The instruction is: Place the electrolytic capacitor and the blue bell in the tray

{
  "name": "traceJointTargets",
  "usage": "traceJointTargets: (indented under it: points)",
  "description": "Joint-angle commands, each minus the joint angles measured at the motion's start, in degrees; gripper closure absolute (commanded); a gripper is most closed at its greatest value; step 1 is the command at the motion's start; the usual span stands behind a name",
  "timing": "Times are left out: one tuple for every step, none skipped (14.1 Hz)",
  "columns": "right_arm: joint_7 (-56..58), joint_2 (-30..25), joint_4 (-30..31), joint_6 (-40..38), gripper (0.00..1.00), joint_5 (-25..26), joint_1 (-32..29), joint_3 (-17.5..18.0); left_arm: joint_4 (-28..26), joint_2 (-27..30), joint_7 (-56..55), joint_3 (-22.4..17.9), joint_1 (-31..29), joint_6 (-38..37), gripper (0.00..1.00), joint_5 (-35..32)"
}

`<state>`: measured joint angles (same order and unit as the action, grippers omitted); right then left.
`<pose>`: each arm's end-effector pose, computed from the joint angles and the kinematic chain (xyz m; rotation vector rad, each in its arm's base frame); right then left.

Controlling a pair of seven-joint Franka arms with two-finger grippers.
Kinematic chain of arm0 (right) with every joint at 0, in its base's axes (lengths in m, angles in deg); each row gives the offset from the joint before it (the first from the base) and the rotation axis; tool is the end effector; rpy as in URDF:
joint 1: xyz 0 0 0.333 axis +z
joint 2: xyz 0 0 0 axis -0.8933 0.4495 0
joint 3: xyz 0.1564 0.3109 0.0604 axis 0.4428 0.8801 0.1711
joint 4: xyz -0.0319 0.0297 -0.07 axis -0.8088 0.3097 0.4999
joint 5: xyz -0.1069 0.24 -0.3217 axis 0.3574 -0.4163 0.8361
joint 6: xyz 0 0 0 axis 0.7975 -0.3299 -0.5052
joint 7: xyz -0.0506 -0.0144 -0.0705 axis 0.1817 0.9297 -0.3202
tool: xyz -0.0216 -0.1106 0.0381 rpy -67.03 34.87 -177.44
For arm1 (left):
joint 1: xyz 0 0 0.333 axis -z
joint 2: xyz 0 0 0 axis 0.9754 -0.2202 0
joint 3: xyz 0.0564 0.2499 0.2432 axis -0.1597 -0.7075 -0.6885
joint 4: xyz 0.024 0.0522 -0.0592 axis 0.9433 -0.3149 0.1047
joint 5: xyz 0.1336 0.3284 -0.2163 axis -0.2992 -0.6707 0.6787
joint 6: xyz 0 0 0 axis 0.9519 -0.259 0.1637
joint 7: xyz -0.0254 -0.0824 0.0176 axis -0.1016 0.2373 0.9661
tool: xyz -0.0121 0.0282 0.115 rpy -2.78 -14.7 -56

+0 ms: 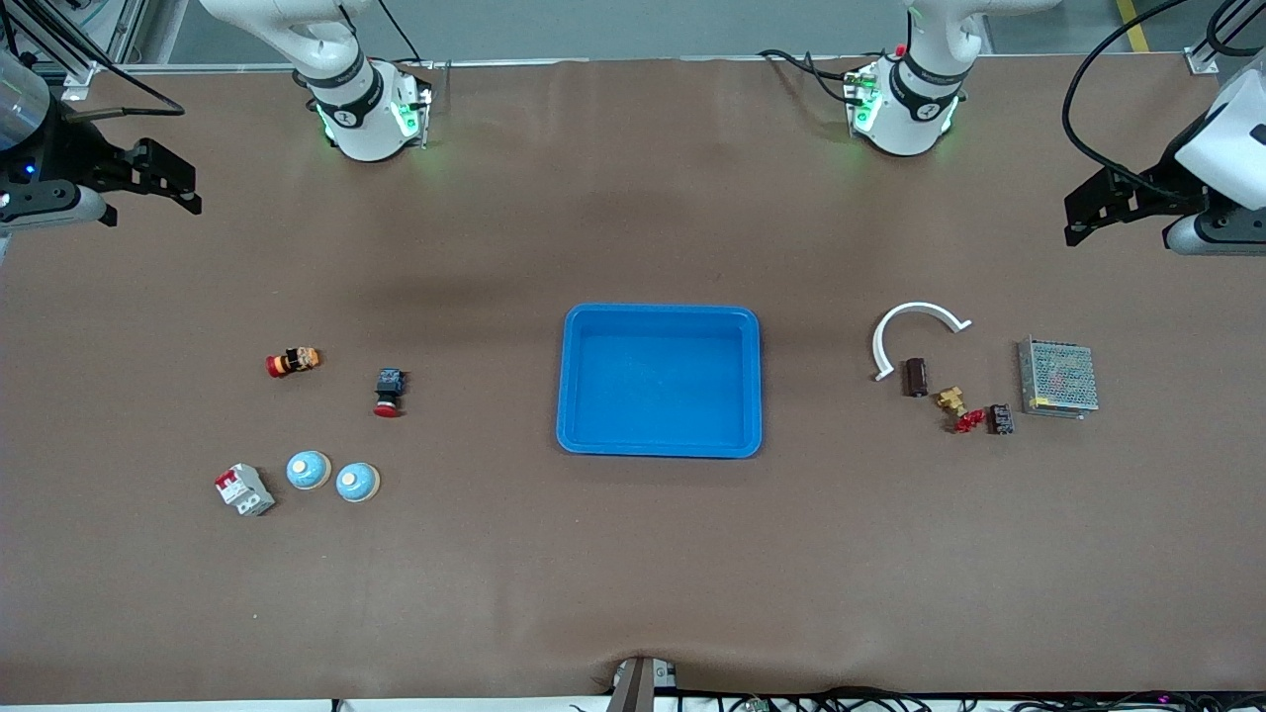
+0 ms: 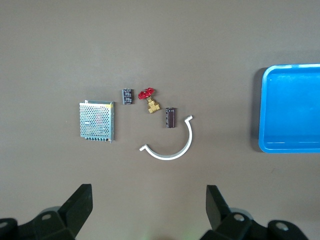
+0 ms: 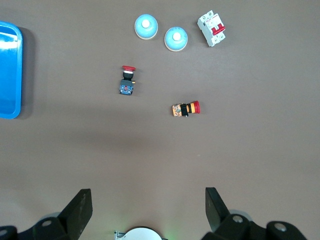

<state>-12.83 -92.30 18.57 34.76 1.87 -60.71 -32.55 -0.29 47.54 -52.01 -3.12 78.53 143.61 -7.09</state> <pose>0.4961 0.0015 0.6341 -3.1281 -0.2301 0.1115 0.5601 -0.0584 0.6777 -3.0953 0.1100 0.0132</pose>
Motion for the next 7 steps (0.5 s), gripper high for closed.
traceJointTargets:
  points:
    - [0.7, -1.6, 1.3, 0.5, 0.00, 1.2, -0.7, 0.5, -0.4, 0.7, -0.5, 0.2, -0.1, -0.3, 0.00, 1.2]
    - [0.7, -1.6, 1.3, 0.5, 0.00, 1.2, -0.7, 0.5, -0.1, 0.4, -0.9, 0.2, 0.0, -0.3, 0.00, 1.2]
    - [0.7, -1.6, 1.3, 0.5, 0.00, 1.2, -0.7, 0.5, 0.0, 0.4, -1.1, 0.2, 0.0, -0.2, 0.00, 1.1]
    - [0.7, -1.6, 1.3, 0.5, 0.00, 1.2, -0.7, 0.5, 0.0, -0.2, -1.0, 0.2, 0.0, -0.2, 0.00, 0.7]
    - [0.7, -1.6, 1.3, 0.5, 0.00, 1.2, -0.7, 0.5, 0.1, -0.5, -0.9, 0.2, -0.1, -0.2, 0.00, 0.6]
    - [0.7, -1.6, 1.3, 0.5, 0.00, 1.2, -0.7, 0.5, 0.0, -0.8, -0.7, 0.1, -0.4, -0.2, 0.00, 0.6]
    - [0.7, -1.6, 1.3, 0.5, 0.00, 1.2, -0.7, 0.5, 0.1, -1.9, -0.7, 0.1, -0.5, -0.3, 0.00, 1.1]
